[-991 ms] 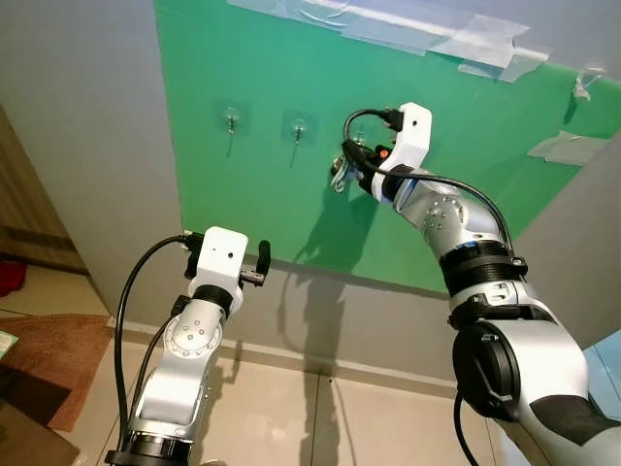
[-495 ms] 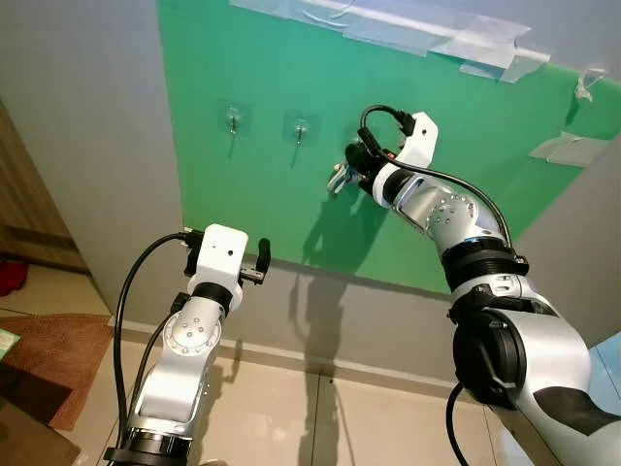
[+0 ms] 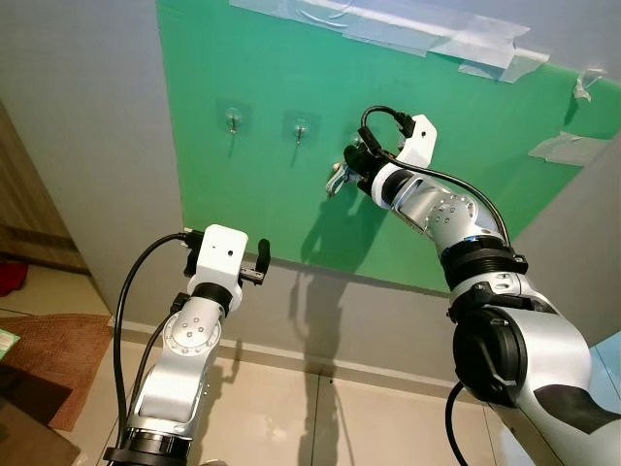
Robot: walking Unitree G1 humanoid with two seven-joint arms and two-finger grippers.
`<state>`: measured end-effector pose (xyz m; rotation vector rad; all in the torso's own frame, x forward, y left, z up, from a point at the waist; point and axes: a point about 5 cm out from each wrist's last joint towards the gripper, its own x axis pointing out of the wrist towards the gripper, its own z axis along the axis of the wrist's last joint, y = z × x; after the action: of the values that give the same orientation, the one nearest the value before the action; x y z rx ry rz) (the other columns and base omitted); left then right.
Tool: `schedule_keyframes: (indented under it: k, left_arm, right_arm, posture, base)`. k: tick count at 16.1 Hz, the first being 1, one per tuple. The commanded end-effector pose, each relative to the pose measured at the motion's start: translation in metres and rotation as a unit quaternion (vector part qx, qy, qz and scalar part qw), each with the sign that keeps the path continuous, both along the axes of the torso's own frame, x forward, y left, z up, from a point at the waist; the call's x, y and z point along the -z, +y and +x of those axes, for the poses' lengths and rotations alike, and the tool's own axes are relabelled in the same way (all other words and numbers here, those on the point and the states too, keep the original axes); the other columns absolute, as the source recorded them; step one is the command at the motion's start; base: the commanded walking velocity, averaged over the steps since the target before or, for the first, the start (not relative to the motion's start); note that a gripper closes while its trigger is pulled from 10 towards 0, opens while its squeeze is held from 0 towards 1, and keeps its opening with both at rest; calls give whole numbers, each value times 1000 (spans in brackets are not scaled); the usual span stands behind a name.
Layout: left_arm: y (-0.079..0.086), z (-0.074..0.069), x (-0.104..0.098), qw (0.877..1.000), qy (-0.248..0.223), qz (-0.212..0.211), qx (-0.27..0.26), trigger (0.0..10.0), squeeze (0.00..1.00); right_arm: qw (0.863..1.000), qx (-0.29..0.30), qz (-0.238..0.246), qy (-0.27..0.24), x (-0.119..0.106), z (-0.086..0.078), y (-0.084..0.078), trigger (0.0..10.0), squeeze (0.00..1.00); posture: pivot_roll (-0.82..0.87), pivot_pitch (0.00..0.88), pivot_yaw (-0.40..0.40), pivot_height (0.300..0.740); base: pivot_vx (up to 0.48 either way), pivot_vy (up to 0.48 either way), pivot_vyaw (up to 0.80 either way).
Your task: Hang keys on a hook
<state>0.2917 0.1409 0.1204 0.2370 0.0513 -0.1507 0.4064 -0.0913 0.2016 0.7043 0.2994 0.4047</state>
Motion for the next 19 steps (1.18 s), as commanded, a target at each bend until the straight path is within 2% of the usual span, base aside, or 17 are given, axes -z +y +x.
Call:
schedule_keyframes:
  k: [1,5,8,12,15,19]
  left_arm:
    - [-4,0,1,1000,4,1,4,10000,0]
    - [-4,-1,1,1000,4,1,3,10000,0]
    - [-4,-2,1,1000,5,1,3,10000,0]
    - [-4,-3,2,1000,7,1,3,10000,0]
    - [-3,-3,2,1000,7,1,2,10000,0]
    - [-3,-4,3,1000,8,2,2,10000,0]
  right_arm:
    - [1000,-8,-8,-12,-4,0,0,0,0]
    - [997,-43,-29,-61,-18,-2,8,0,0]
    - [996,-42,-36,-64,-18,-2,6,0,0]
    - [999,12,-41,-34,-3,1,-9,0,0]
    - [998,62,-22,-2,9,1,-22,0,0]
    - [997,63,11,38,24,-4,-17,0,0]
  posture:
    - [48,33,-136,740]
    - [51,37,-139,740]
    - [51,38,-140,740]
    - [53,39,-141,740]
    - [58,37,-141,740]
    - [59,33,-145,740]
  base:
    - [0,0,0]
    - [0,0,0]
    - [0,0,0]
    - [0,0,0]
    - [0,0,0]
    - [0,0,0]
